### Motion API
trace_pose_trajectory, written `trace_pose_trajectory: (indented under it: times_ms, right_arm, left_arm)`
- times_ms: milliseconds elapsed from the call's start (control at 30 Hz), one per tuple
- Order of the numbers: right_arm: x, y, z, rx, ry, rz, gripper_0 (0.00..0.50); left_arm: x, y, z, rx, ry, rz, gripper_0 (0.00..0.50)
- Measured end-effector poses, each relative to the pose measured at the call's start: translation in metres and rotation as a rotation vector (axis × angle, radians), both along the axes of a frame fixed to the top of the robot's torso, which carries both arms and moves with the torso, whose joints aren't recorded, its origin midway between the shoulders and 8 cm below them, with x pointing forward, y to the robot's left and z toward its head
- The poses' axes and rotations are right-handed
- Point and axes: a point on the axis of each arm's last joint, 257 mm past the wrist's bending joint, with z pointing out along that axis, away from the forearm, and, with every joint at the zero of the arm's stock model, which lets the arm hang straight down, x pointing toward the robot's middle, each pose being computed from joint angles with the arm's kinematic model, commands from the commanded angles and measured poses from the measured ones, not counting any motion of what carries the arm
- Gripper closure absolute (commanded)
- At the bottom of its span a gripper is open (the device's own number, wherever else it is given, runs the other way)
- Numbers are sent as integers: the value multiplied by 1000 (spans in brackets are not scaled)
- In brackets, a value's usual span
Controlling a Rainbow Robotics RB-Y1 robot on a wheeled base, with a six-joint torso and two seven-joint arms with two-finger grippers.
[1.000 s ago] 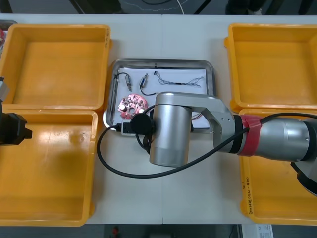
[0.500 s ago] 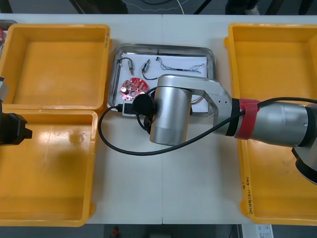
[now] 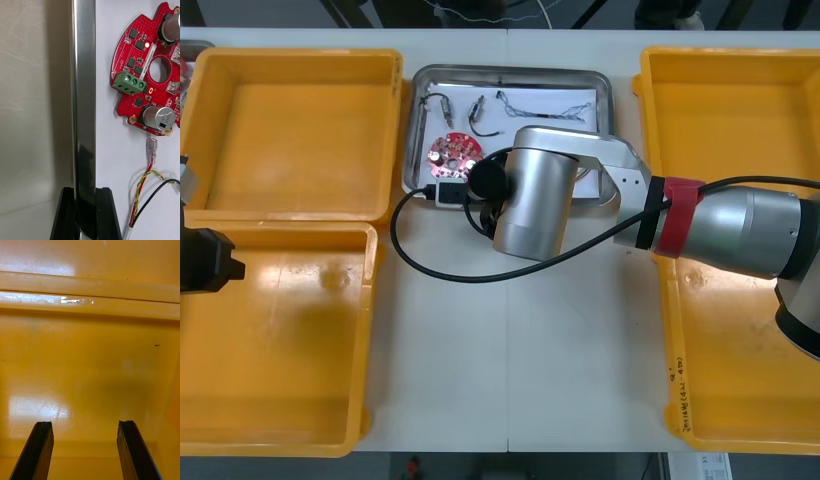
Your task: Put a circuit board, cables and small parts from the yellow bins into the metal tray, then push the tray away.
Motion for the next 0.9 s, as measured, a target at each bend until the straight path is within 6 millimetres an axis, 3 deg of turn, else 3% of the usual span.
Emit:
trace_pose_trajectory:
  times_ms: [533, 867, 900]
  right_arm:
    - [46, -13, 18, -6, -81, 35, 500]
    - [61, -26, 25, -5, -99, 4, 500]
    - [62, -27, 25, -5, -99, 1, 440]
  left_arm:
    - [0, 0, 0, 0, 0, 0, 0]
    - [0, 0, 0, 0, 0, 0, 0]
    - [0, 0, 0, 0, 0, 0, 0]
